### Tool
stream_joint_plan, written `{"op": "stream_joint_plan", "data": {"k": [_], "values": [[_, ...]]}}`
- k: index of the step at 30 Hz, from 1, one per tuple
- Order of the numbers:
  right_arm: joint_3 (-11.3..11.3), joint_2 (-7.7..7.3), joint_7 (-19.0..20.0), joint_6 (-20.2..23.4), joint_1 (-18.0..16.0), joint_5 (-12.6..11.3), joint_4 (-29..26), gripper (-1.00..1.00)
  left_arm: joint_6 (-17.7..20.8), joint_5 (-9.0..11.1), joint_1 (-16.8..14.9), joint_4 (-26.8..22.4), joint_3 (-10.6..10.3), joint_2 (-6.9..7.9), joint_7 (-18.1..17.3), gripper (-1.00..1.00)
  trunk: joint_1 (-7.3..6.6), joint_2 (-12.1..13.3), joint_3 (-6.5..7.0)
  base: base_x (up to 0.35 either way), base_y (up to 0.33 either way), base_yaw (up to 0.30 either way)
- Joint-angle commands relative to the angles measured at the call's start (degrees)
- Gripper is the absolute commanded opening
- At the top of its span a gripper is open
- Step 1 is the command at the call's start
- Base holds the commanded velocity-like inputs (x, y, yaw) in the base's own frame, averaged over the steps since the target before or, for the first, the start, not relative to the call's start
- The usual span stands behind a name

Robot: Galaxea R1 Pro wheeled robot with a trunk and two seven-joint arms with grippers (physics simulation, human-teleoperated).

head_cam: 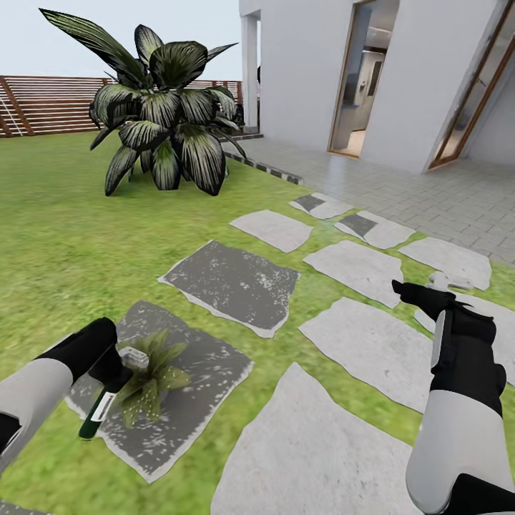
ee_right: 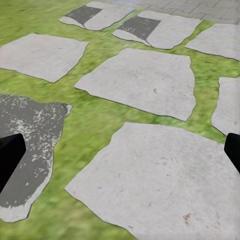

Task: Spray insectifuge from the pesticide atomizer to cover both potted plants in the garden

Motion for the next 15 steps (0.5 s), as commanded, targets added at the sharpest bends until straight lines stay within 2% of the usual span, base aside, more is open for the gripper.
{"op": "stream_joint_plan", "data": {"k": [1, 8, 15], "values": [[-0.1, 0.03, 0.5, 0.2, -0.1, 0.6, -0.1, 1.0, 0.2, -0.5, -0.8, -0.1, -0.2, 0.03, -0.6, -1.0, -0.01, 0.0, -0.05, 0.0, 0.0, 0.0], [-0.1, 0.02, 0.5, 0.2, -0.1, 0.6, -0.1, 1.0, 0.3, -0.3, -5.1, -0.1, -0.2, 0.02, -0.8, -1.0, -0.01, 0.0, -0.05, 0.0, 0.0, 0.0], [-0.1, 0.03, 0.5, 0.2, -0.1, 0.6, -0.1, 1.0, 0.2, -0.4, -3.7, -0.1, -0.1, 0.02, -0.6, -1.0, -0.01, 0.0, -0.05, 0.0, 0.0, 0.0]]}}
